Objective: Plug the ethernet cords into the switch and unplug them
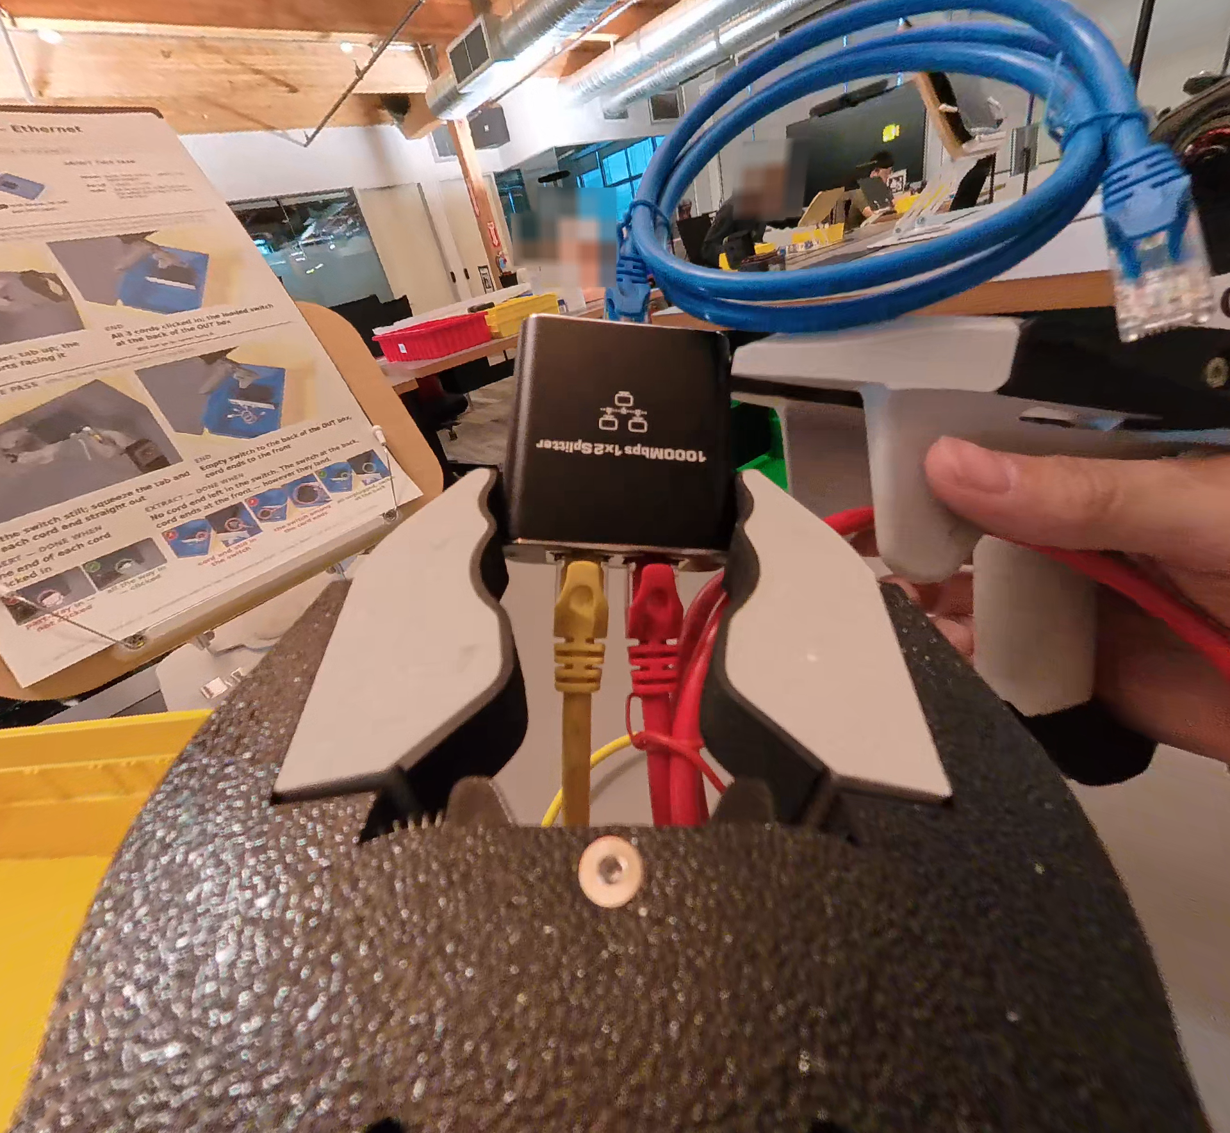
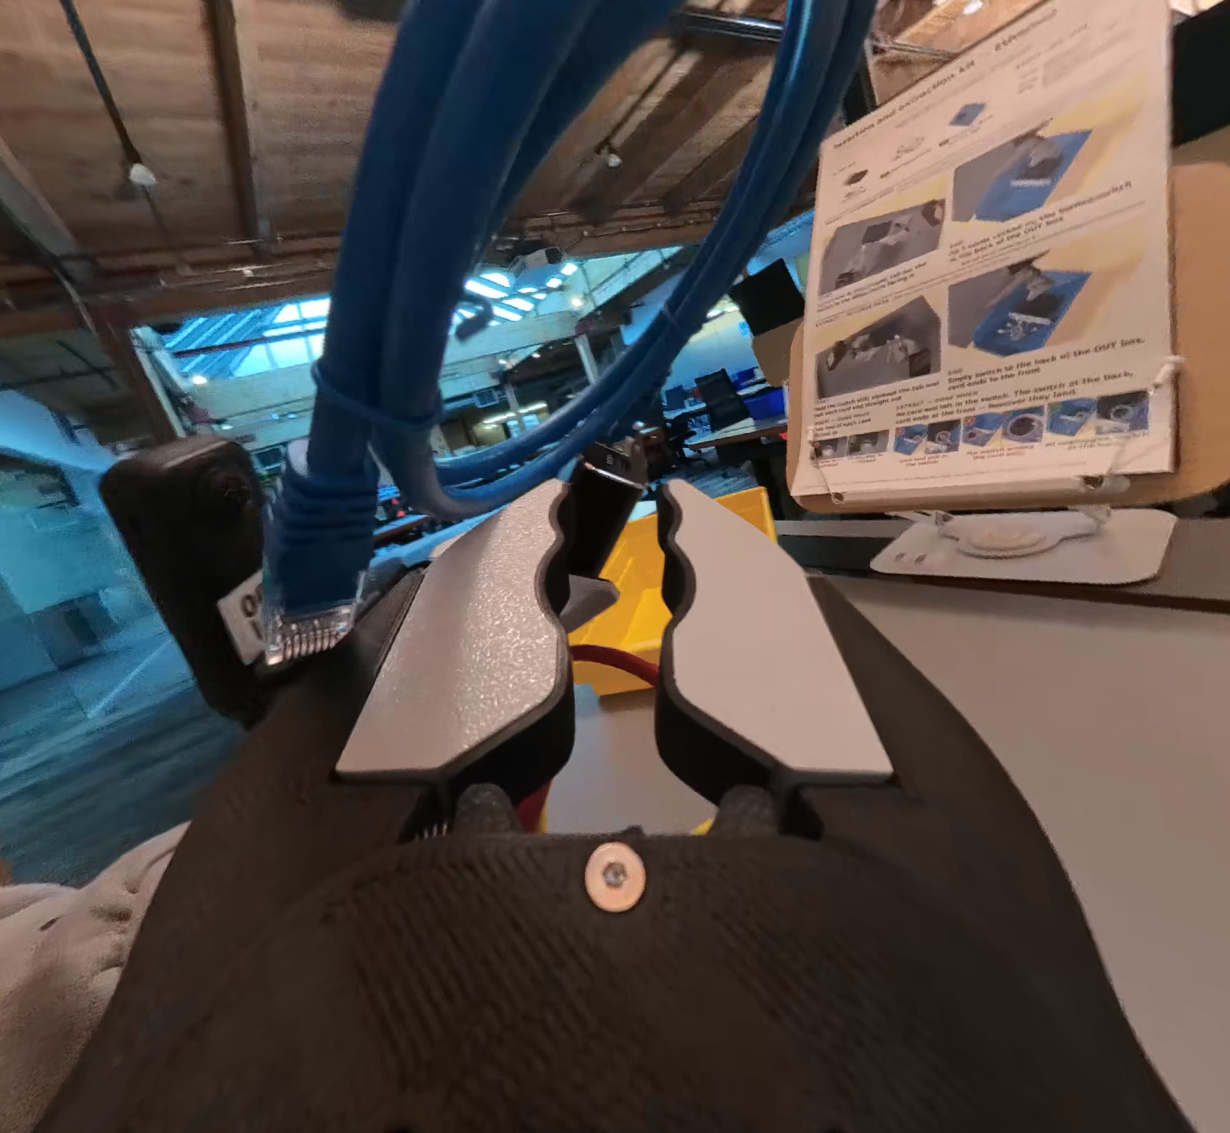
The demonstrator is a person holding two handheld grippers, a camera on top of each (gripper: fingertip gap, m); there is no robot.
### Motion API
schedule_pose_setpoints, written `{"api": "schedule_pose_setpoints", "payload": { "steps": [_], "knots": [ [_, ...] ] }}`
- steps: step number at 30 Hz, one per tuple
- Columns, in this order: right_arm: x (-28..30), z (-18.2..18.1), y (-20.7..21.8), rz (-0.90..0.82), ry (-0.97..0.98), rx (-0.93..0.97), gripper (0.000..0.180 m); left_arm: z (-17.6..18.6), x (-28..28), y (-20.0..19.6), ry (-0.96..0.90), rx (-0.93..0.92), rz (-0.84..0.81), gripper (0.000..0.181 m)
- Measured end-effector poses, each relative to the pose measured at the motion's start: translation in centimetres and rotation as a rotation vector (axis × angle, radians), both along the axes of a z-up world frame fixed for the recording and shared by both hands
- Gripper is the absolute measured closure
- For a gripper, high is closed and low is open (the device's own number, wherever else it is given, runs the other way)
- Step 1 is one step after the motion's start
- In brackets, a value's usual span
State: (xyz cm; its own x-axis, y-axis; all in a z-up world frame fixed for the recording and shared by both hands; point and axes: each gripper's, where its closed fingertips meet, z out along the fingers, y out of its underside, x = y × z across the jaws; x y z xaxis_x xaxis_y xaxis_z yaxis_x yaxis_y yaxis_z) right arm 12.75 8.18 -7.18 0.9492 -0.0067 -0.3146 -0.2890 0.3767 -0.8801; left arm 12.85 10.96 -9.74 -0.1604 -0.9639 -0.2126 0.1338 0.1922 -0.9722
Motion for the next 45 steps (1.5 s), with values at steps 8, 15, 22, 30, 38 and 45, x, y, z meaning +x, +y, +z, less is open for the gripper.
{"api": "schedule_pose_setpoints", "payload": {
  "steps": [8,15,22,30,38,45],
  "knots": [
    [0.4,0.0,0.4,0.036,0.048,-0.011,0.156,-0.7,0.4,-1.2,-0.019,0.119,-0.006,0.118],
    [0.4,0.8,0.0,0.041,0.016,-0.014,0.161,-0.3,0.4,-1.3,-0.071,0.232,0.065,0.118],
    [-0.7,1.5,-0.4,0.17,-0.002,0.038,0.163,0.5,-0.3,-1.4,-0.2,0.302,0.13,0.118],
    [-0.8,1.8,-1.0,0.161,0.004,0.113,0.164,0.6,-0.5,-2.0,-0.223,0.332,0.124,0.118],
    [0.6,0.0,-0.7,0.046,-0.06,-0.029,0.165,-2.4,1.5,-2.2,-0.002,0.254,0.055,0.118],
    [0.2,-0.9,0.6,-0.043,-0.218,-0.162,0.166,-3.9,3.0,-0.6,0.141,0.305,0.171,0.118]
  ]
}}
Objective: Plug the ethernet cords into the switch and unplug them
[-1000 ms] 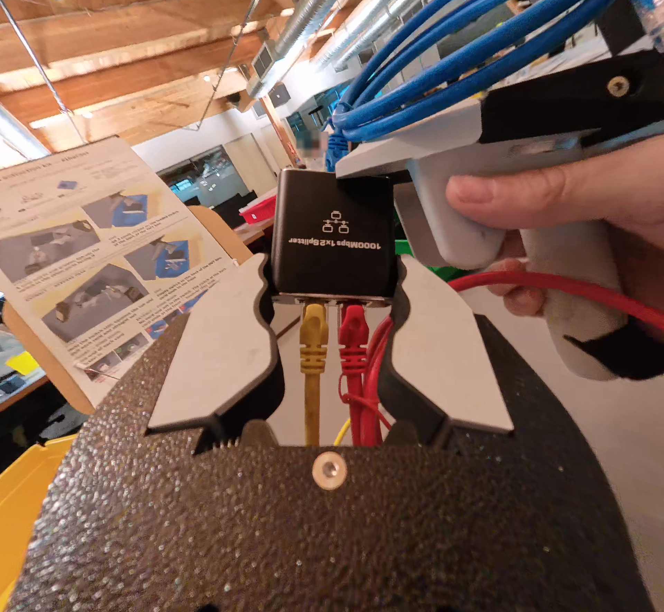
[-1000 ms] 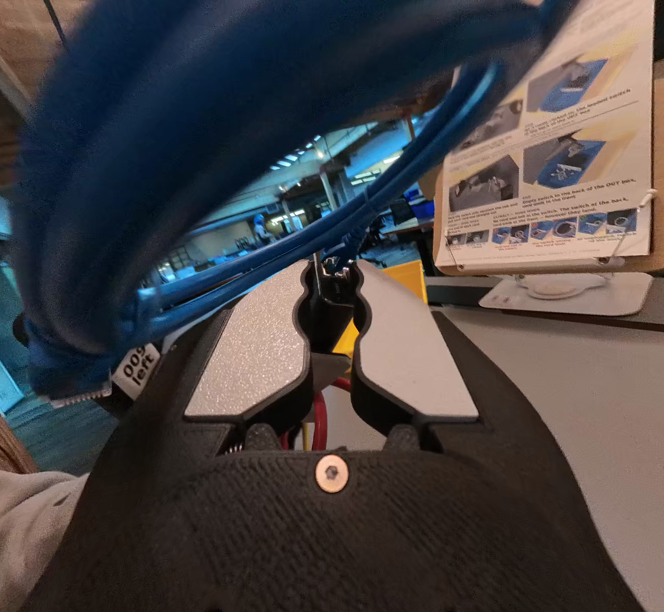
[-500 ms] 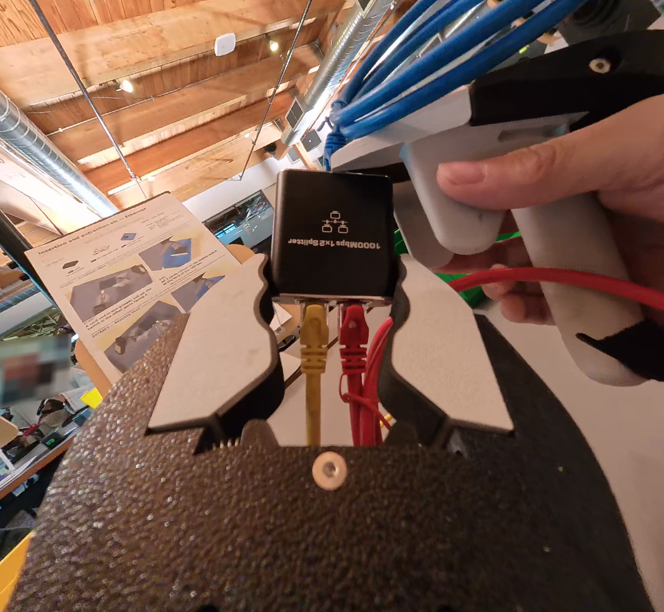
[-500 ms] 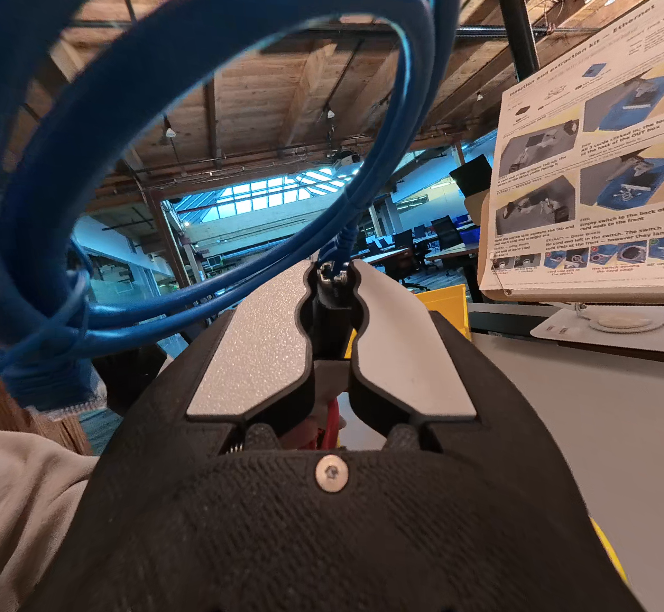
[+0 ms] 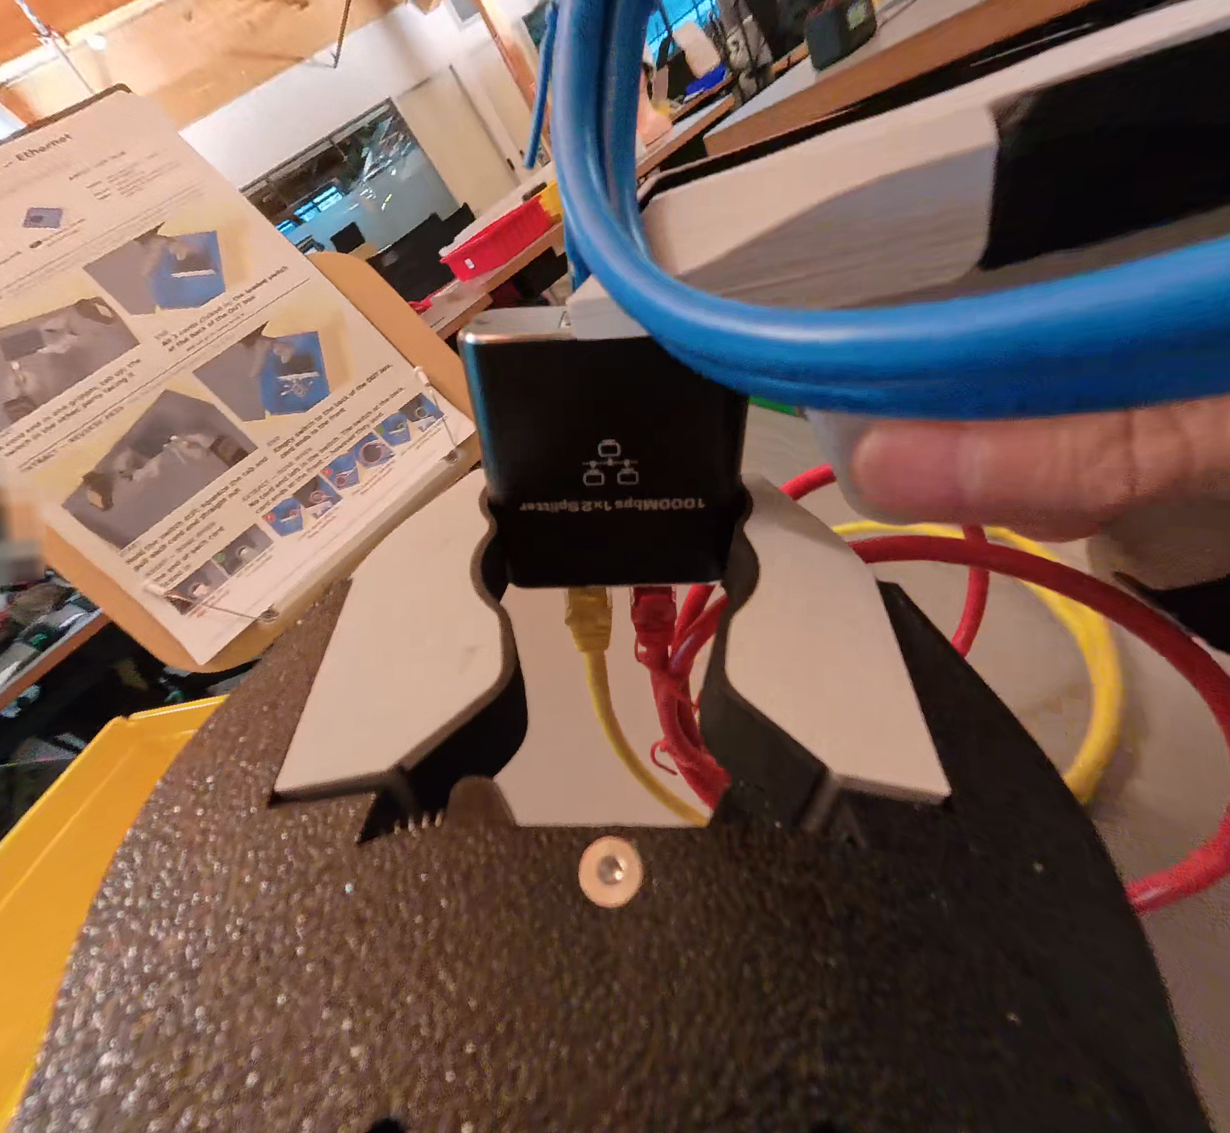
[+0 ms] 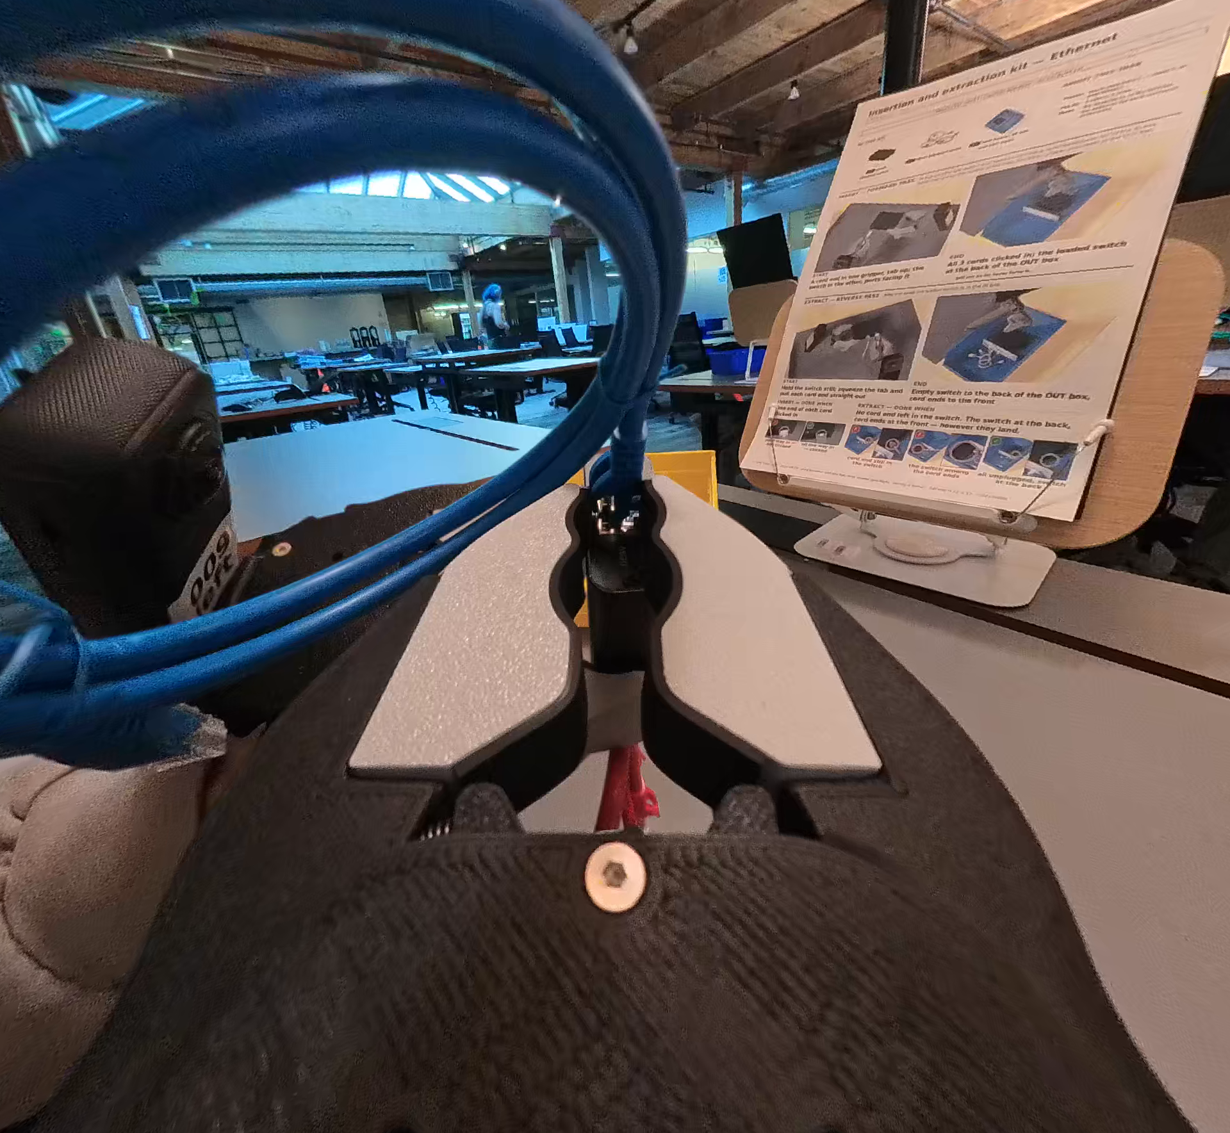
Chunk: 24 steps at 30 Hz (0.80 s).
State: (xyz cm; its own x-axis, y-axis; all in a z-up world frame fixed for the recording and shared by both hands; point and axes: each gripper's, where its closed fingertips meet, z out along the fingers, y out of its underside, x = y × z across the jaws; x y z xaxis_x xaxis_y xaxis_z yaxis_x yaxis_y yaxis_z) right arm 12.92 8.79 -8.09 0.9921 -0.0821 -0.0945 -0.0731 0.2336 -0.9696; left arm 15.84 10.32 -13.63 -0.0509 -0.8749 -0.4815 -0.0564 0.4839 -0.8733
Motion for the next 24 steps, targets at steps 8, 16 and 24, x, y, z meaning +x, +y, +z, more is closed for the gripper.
{"api": "schedule_pose_setpoints", "payload": {
  "steps": [8,16,24],
  "knots": [
    [0.1,-0.3,-0.2,-0.004,0.006,0.051,0.165,-0.3,-0.2,0.4,0.046,0.058,0.059,0.118],
    [-1.2,0.2,-0.1,-0.091,-0.253,-0.06,0.165,0.1,-0.7,-0.2,0.016,-0.049,0.018,0.118],
    [-1.0,0.1,0.4,-0.177,-0.426,-0.191,0.163,0.0,-0.4,-0.6,0.004,-0.174,-0.08,0.118]
  ]
}}
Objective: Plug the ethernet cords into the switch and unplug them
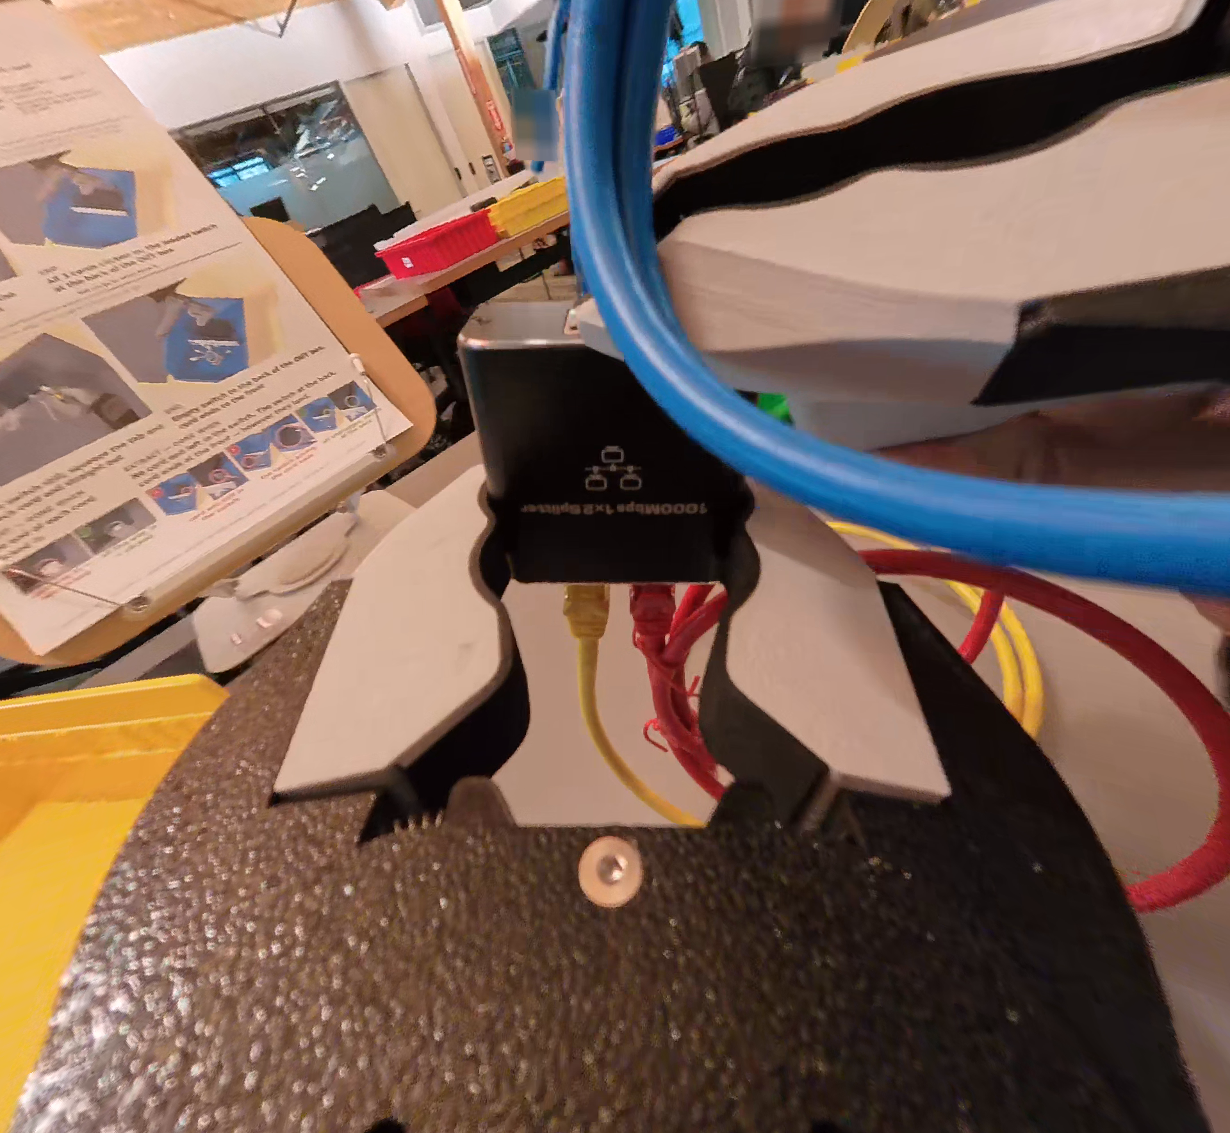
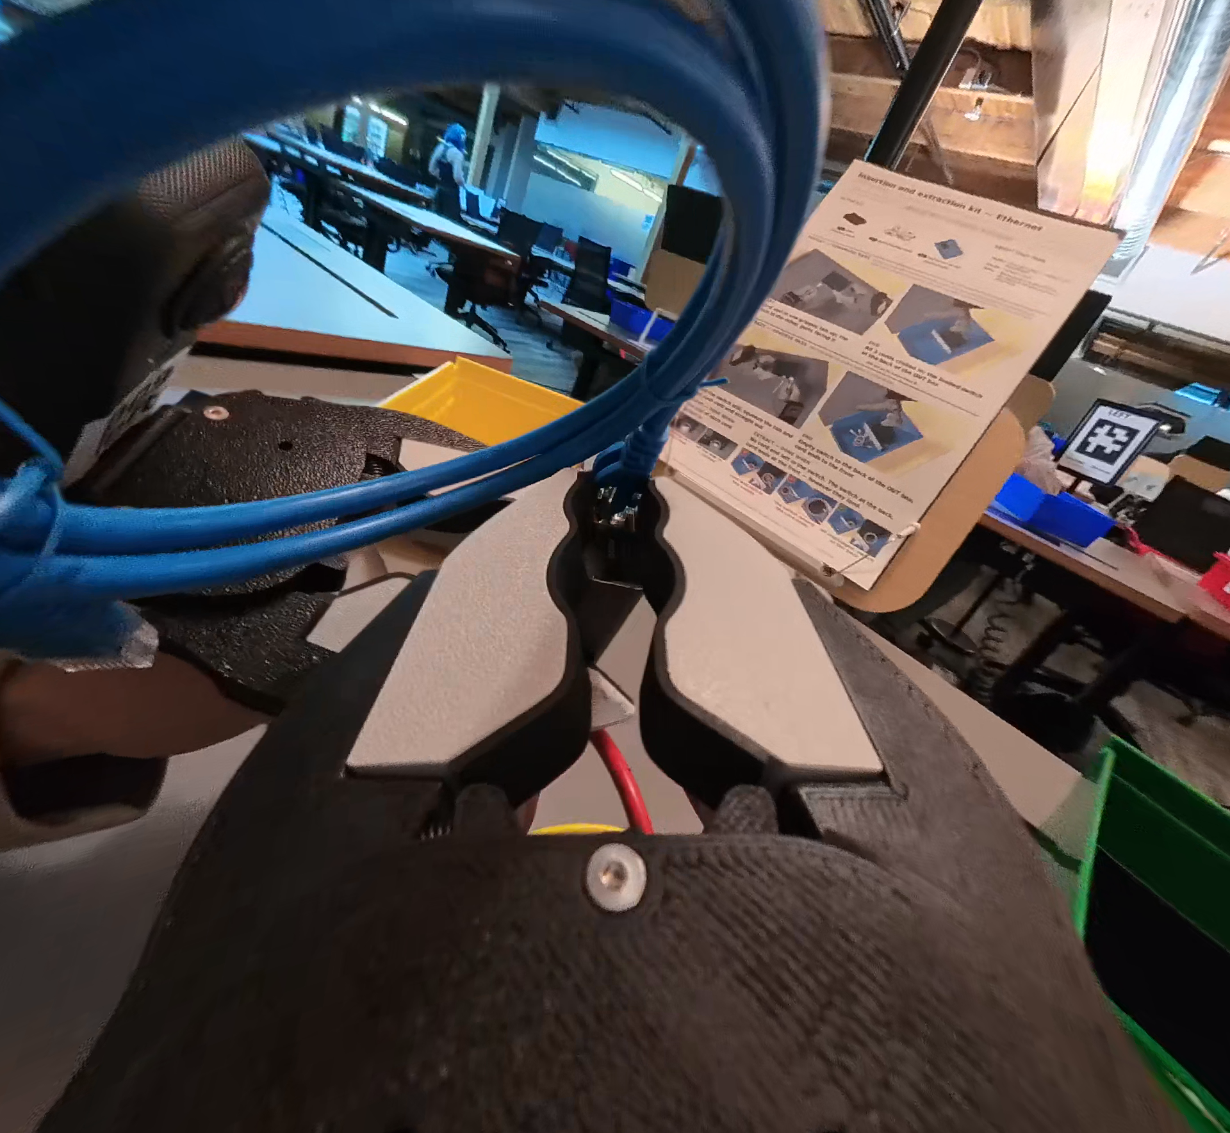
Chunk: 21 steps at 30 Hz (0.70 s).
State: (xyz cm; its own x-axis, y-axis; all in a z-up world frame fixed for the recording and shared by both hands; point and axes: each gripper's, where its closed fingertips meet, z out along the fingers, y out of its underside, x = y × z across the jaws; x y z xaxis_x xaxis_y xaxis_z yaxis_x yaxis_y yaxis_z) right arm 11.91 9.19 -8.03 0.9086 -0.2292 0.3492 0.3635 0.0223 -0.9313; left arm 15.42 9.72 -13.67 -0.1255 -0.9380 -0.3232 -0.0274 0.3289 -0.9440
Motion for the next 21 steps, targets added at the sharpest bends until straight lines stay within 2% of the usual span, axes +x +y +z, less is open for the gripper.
{"api": "schedule_pose_setpoints", "payload": {
  "steps": [10,17,21],
  "knots": [
    [1.4,-2.0,2.9,-0.07,-0.219,-0.244,0.165,-2.0,1.5,0.9,0.019,-0.263,-0.138,0.118],
    [2.0,-3.1,4.7,-0.086,-0.32,-0.371,0.164,-2.6,2.1,1.7,-0.024,-0.381,-0.233,0.118],
    [1.7,-3.0,5.0,-0.093,-0.359,-0.383,0.164,-2.5,1.7,1.9,-0.05,-0.404,-0.262,0.118]
  ]
}}
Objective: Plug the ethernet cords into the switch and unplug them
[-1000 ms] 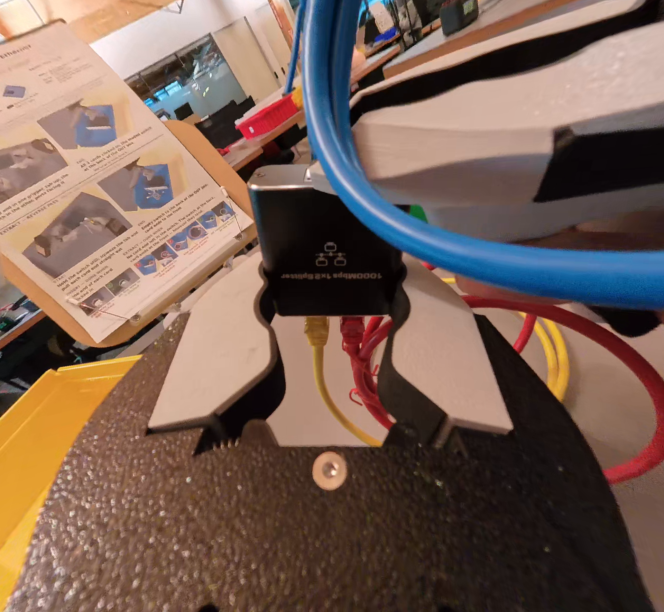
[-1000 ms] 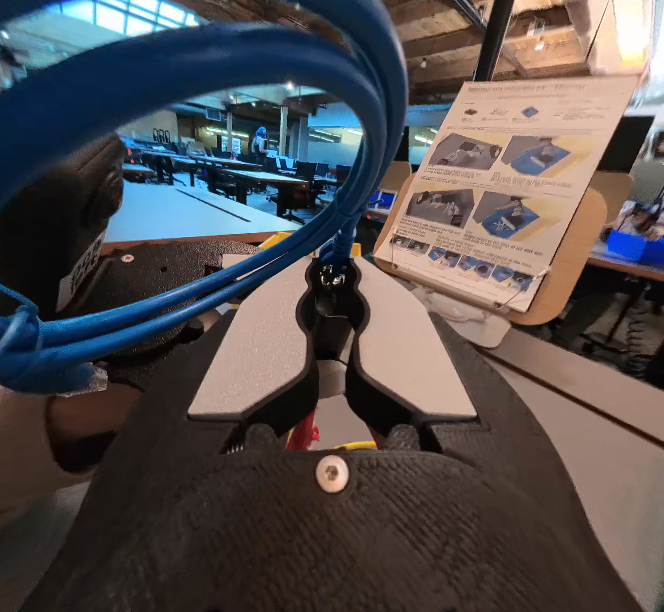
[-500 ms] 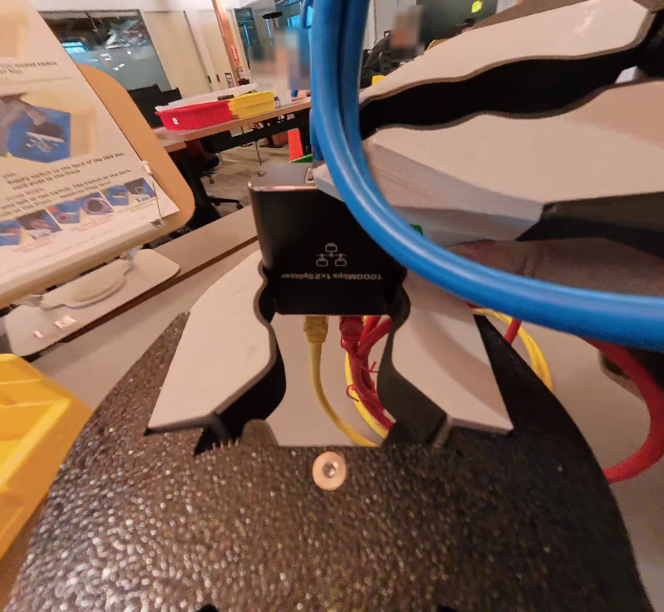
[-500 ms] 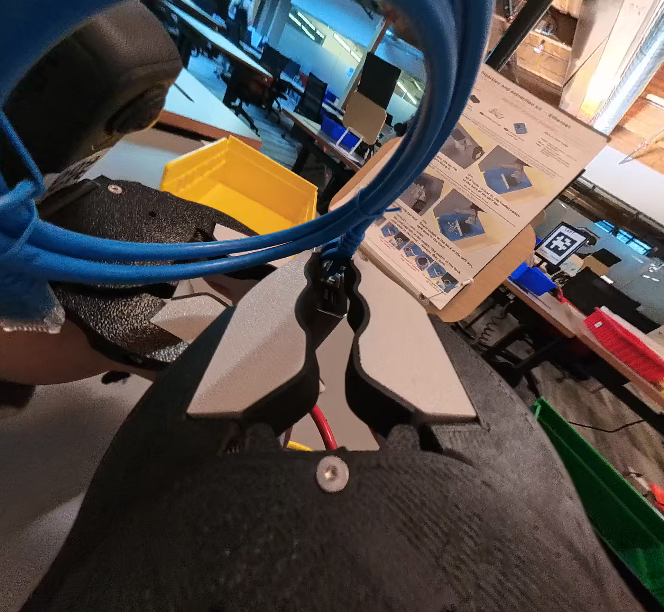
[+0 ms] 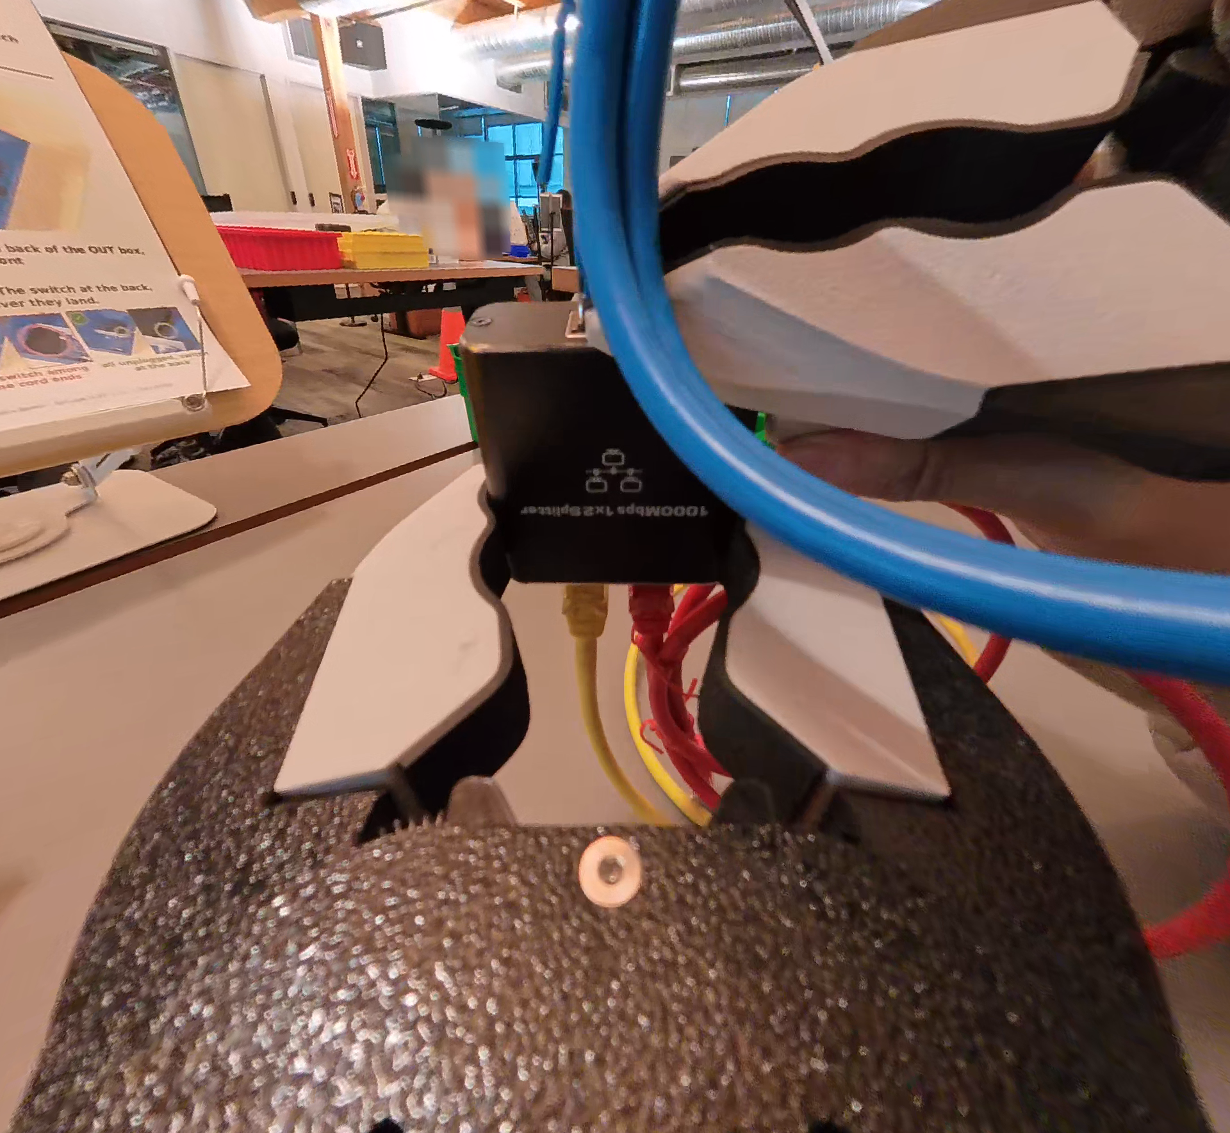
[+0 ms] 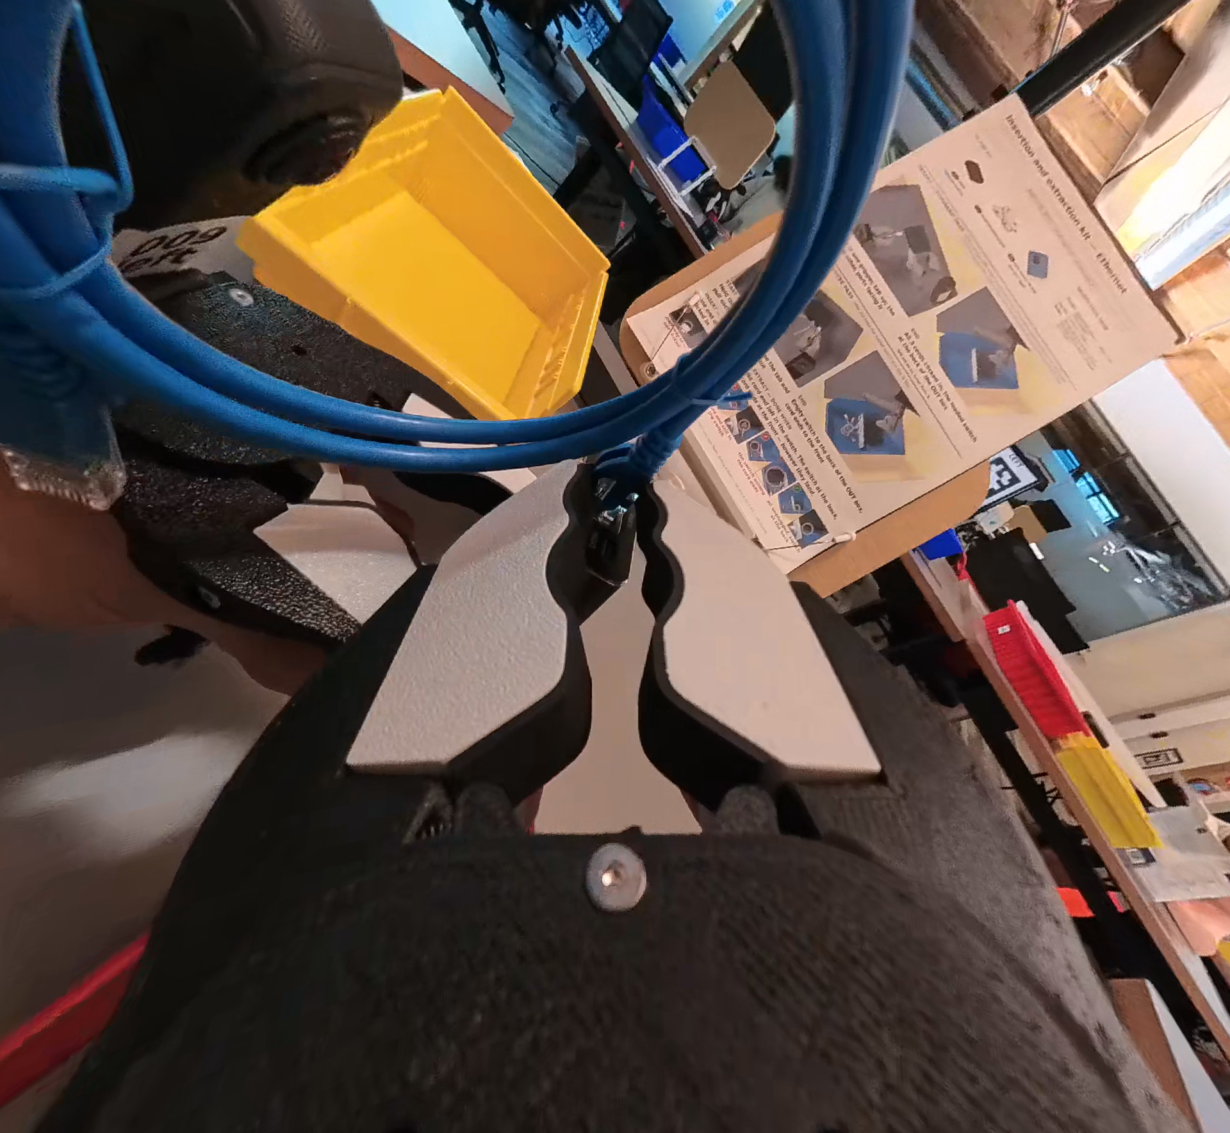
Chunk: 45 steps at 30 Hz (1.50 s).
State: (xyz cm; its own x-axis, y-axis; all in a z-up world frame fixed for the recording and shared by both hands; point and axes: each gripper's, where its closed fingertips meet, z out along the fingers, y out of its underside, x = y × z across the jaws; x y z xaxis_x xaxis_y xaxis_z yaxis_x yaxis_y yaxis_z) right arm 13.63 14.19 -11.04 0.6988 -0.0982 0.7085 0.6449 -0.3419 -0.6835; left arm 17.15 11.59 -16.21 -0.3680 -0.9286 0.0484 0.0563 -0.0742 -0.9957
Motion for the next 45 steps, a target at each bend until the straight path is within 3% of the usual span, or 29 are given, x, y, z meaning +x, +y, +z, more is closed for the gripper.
{"api": "schedule_pose_setpoints", "payload": {
  "steps": [4,15,29,33,40,43,45],
  "knots": [
    [-0.2,-0.4,0.1,-0.008,-0.042,-0.023,0.163,-0.2,-0.1,0.0,-0.01,0.005,-0.015,0.118],
    [-0.2,-0.2,-0.3,-0.041,0.069,0.077,0.165,-0.1,-0.2,0.4,-0.054,0.07,0.031,0.118],
    [0.2,-0.4,0.6,0.019,-0.079,-0.066,0.163,-0.5,-0.3,0.8,-0.017,0.008,-0.008,0.118],
    [-0.2,-0.3,0.7,0.051,0.03,-0.022,0.165,-0.4,-0.5,1.6,-0.059,0.112,0.072,0.118],
    [-0.8,-0.3,0.9,0.062,-0.08,-0.101,0.165,-0.3,-0.7,1.5,-0.081,0.112,0.048,0.118],
    [-0.9,0.3,0.8,0.111,0.097,-0.023,0.166,0.3,-1.0,2.2,-0.114,0.18,0.127,0.118],
    [-0.1,5.1,-0.9,0.107,0.211,0.214,0.166,-0.6,-0.9,2.8,-0.091,0.225,0.172,0.118]
  ]
}}
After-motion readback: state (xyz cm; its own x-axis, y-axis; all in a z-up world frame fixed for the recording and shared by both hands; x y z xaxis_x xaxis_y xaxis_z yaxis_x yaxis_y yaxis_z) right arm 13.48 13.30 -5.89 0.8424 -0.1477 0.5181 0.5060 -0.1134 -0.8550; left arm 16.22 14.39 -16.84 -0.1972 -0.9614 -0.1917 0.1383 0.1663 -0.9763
